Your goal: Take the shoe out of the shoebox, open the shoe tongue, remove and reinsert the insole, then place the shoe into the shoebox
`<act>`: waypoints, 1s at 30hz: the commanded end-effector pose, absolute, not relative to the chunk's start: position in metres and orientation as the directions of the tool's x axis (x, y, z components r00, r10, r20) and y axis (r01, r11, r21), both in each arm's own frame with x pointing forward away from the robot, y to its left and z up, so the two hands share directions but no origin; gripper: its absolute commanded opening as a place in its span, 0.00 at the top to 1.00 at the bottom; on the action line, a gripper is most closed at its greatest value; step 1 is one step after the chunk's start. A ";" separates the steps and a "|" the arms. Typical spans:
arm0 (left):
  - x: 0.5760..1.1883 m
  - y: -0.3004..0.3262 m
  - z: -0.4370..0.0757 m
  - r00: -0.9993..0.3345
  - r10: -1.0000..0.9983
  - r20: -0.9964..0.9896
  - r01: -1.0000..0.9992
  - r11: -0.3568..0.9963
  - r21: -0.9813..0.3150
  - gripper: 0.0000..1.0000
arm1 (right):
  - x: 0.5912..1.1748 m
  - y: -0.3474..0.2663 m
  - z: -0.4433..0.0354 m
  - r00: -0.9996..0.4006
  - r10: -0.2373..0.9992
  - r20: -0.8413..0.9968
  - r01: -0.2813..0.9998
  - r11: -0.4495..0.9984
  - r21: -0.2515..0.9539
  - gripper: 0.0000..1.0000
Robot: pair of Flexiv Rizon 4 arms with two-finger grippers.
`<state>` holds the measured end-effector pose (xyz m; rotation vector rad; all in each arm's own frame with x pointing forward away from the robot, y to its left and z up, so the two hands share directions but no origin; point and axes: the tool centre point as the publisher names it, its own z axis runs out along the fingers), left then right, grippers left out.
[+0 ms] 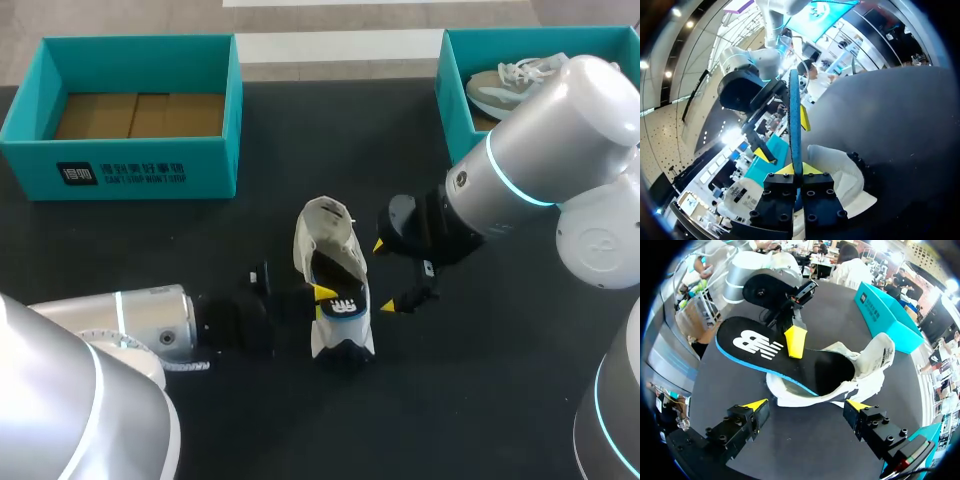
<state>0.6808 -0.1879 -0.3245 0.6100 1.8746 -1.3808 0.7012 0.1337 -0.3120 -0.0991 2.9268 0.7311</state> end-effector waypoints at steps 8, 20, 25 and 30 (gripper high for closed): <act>0.714 -0.192 -0.342 -0.595 -0.023 -0.803 0.749 0.347 -0.565 1.00 | 0.700 0.134 -0.313 -0.990 -0.032 -0.138 -0.093 0.881 0.463 0.00; 0.700 -0.186 -0.330 -0.593 -0.042 -0.804 0.749 0.338 -0.570 0.63 | 0.700 0.134 -0.313 -0.990 -0.032 -0.138 -0.093 0.881 0.463 0.00; 0.689 -0.182 -0.318 -0.578 -0.055 -0.814 0.758 0.334 -0.561 0.65 | 0.700 0.134 -0.313 -0.990 -0.032 -0.138 -0.093 0.881 0.463 0.00; 0.678 -0.184 -0.316 -0.573 -0.052 -0.818 0.762 0.331 -0.556 0.70 | 0.700 0.134 -0.313 -0.990 -0.032 -0.138 -0.093 0.881 0.463 0.00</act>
